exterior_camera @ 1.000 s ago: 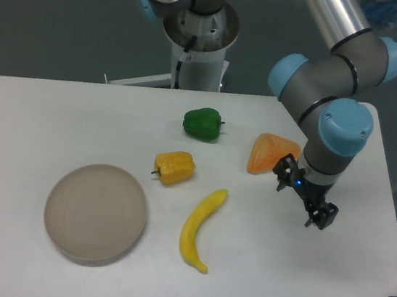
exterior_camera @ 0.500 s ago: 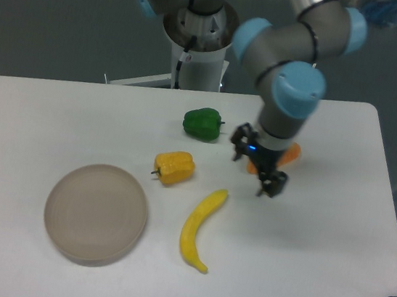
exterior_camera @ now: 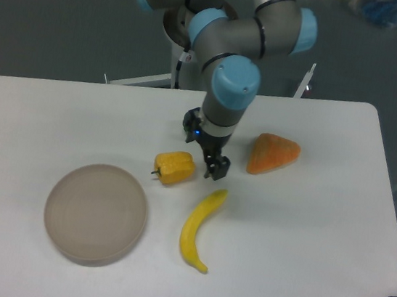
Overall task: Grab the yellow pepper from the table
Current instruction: 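Move the open gripper over the yellow bell pepper, then lower the gripper and close it on the yellow pepper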
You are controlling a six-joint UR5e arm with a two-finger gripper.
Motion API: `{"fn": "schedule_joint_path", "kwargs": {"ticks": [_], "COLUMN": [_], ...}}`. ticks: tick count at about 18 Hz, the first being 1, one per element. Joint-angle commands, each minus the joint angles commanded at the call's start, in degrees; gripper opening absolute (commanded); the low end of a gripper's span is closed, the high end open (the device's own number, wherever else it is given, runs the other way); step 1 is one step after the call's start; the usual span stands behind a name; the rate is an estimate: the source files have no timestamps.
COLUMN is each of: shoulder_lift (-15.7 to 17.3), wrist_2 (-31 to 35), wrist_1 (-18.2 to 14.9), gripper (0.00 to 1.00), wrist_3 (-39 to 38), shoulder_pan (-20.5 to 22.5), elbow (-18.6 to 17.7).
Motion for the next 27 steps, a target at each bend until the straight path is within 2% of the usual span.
{"fn": "schedule_joint_path", "kwargs": {"ticks": [8,13,15,18,19,24,27], "shoulder_lift": [-1.15,-3.35,-3.44,-3.09,-2.91,-2.21,-1.06], "wrist_2": [0.0,0.0,0.0,0.0,0.09,0.18,0.09], "wrist_1": [1.33,3.61,3.7,3.53,3.52,1.6,-0.87], "gripper": [1.0,1.0,0.63,0.22,0.13,0.1,0.1], "wrist_3": [-2.63,-2.99,-3.08,-3.43,-3.43,-2.73,-2.38], "shoulder_pan": [-1.94,-2.29,-2.38,-2.29,-2.21,0.08,4.02], "elbow": [-2.9,-2.9,-2.9,-1.85,-1.5,1.57,6.13]}}
